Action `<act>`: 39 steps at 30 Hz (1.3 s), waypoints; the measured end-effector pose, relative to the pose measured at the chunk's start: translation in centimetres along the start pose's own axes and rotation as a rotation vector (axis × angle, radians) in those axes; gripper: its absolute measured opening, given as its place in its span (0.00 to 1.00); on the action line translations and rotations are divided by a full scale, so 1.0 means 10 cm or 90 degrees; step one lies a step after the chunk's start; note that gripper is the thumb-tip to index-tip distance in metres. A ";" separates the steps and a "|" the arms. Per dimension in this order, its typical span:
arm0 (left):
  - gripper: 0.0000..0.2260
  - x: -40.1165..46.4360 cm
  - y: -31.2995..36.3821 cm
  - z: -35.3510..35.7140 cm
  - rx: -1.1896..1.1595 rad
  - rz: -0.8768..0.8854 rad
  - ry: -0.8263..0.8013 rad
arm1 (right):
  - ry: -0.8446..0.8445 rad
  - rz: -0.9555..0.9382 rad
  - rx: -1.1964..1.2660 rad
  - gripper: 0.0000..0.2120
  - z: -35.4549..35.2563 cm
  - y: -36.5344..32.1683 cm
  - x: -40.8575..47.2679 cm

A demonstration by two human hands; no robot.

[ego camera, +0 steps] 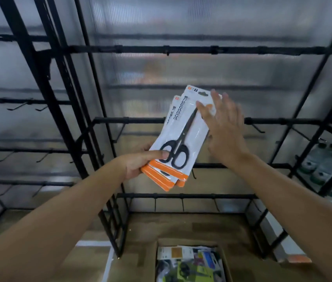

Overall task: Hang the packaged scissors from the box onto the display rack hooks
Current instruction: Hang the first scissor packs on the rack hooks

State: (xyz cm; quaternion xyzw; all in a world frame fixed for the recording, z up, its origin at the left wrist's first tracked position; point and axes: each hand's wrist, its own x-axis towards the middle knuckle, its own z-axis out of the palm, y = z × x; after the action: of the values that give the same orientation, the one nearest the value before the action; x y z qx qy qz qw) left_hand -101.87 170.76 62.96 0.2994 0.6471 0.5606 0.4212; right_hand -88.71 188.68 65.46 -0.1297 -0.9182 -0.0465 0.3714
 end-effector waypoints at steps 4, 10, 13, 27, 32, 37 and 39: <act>0.17 -0.12 -0.17 -0.05 -0.071 0.085 0.106 | -0.099 0.434 0.579 0.36 0.04 -0.31 -0.04; 0.19 -0.19 -0.25 -0.06 -0.192 0.152 0.189 | -0.190 0.319 0.759 0.33 0.26 -0.74 -0.14; 0.23 -0.22 -0.20 -0.13 -0.195 0.173 0.196 | -0.148 0.329 0.780 0.35 0.30 -0.79 -0.04; 0.26 -0.44 -0.11 -0.89 -0.174 0.245 0.150 | -0.189 0.134 0.792 0.45 0.41 -1.16 0.65; 0.33 -0.61 -0.14 -1.38 -0.180 0.240 0.241 | -0.166 0.158 0.693 0.50 0.51 -1.38 0.78; 0.31 -0.75 -0.05 -1.92 -0.168 0.260 0.243 | -0.153 0.181 0.647 0.50 0.66 -1.61 0.96; 0.30 -0.75 -0.02 -2.09 -0.164 0.274 0.220 | -0.150 0.202 0.635 0.50 0.74 -1.71 0.99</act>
State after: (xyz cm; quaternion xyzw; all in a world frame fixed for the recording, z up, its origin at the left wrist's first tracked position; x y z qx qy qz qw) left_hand -116.80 154.39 64.73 0.2737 0.5543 0.7572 0.2110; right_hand -105.16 175.61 67.21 -0.0789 -0.8335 0.4669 0.2847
